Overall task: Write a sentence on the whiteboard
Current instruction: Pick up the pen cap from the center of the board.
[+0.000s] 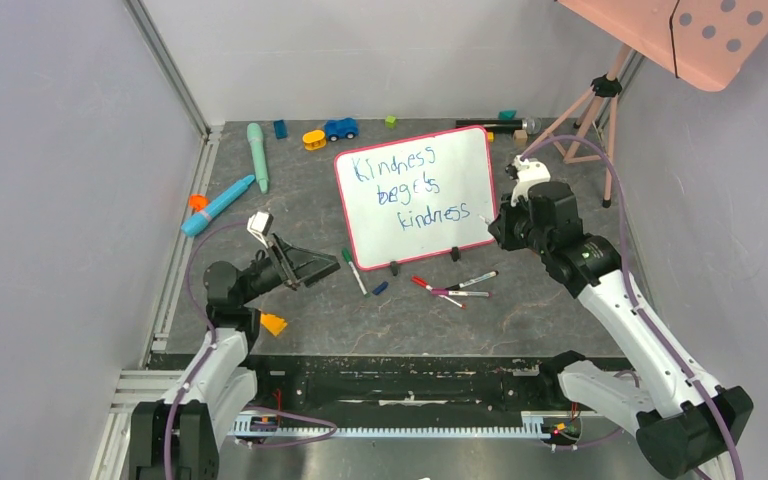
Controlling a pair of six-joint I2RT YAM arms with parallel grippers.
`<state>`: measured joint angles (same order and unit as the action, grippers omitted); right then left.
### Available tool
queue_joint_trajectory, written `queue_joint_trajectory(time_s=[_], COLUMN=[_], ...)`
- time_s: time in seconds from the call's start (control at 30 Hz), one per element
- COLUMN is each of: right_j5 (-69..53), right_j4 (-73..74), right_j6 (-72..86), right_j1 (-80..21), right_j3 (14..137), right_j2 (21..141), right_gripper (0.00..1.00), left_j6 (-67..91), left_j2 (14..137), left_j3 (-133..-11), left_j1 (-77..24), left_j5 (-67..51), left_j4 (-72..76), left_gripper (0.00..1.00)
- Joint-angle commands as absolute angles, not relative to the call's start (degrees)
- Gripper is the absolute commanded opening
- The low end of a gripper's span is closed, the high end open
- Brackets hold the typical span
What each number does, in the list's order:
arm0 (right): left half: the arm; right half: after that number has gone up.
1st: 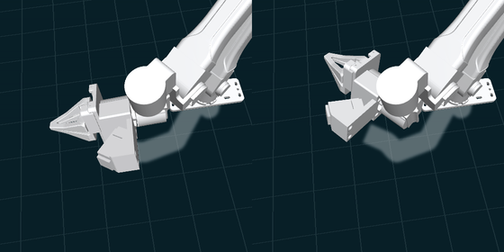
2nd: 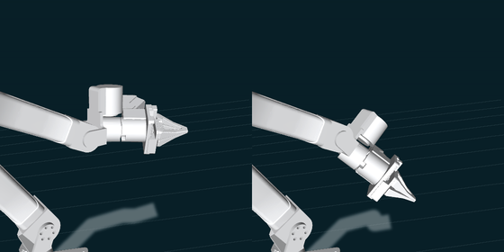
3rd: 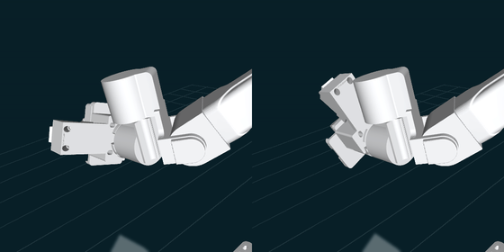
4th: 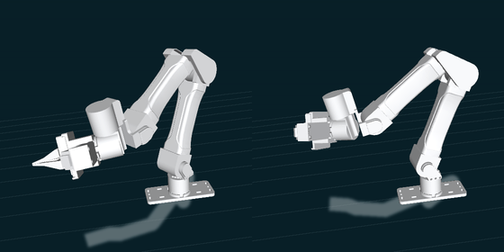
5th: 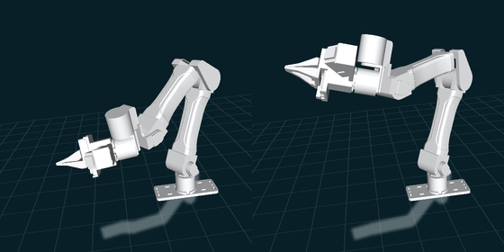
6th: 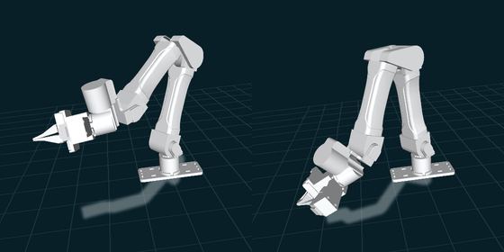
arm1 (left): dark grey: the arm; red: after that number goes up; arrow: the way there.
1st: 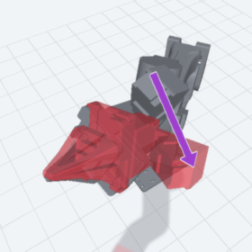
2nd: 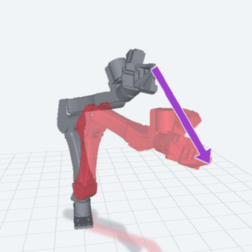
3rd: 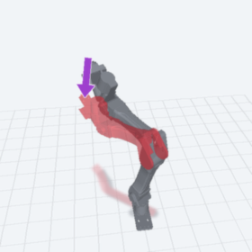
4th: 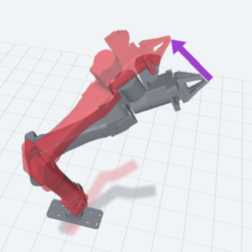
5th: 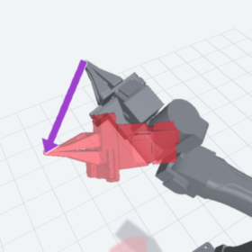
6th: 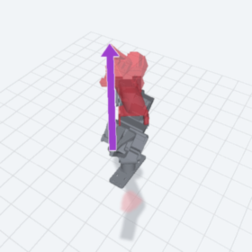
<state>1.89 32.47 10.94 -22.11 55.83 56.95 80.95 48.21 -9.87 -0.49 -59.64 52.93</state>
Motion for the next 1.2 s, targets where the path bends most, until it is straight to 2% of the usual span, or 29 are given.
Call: queue_joint_trajectory(time_s=[0.0, 0.13, 0.2, 0.3, 0.4, 0.6, 0.73, 0.83, 0.87, 1.17], right_j5=[1.26, 0.75, 0.19, -1.7, -2.22, -2.14, -2.47, -2.29, -2.2, -1.25], right_j4=[31.04, 31.89, 32.29, 32.81, 33.9, 34.74, 34.13, 33.41, 33.32, 33.07], right_j6=[10.7, 10.67, 10.68, 10.77, 10.81, 10.72, 11.46, 11.81, 11.95, 12.66], right_j1=[-21.9, -21.89, -21.82, -21.88, -21.89, -21.9, -21.88, -21.86, -21.88, -21.88], right_j3=[55.22, 54.67, 54.58, 54.49, 54.57, 54.93, 54.85, 54.66, 54.79, 55.57], right_j2=[55.27, 54.28, 54.06, 53.79, 53.79, 53.44, 53.51, 53.43, 53.46, 53.44], right_gripper=[0.0, 0.0, 0.0, 0.0, 0.0, 0.0, 0.0, 0.0, 0.0, 0.0], left_j6=[66.03, 52.38, 43.73, 38.89, 35.96, 30.43, 23.64, 17.7, 16.29, 9.1], left_j2=[47.02, 46.31, 46.06, 46.01, 48.04, 54.55, 58.55, 63.27, 65.38, 76.21], left_j3=[-13.61, -19.06, -23.3, -25.44, -26.39, -29.46, -33.64, -36.33, -37.17, -40.93], left_j1=[-0.59, -3.15, -7.5, -14.63, -19.32, -26.53, -34.36, -37.66, -38.14, -40.08], left_j5=[-56.42, -50.05, -41.39, -32.09, -25.95, -19.3, -10.72, -9.96, -10.05, -7.4], left_j4=[33.37, 13.73, 0.71, -5.68, -6.53, -4.99, -6.7, -7.22, -7.91, -9.05], left_gripper=[1.0, 1.0, 1.0, 1.0, 0.99, 0.87, 0.85, 0.7, 0.69, 0.66])
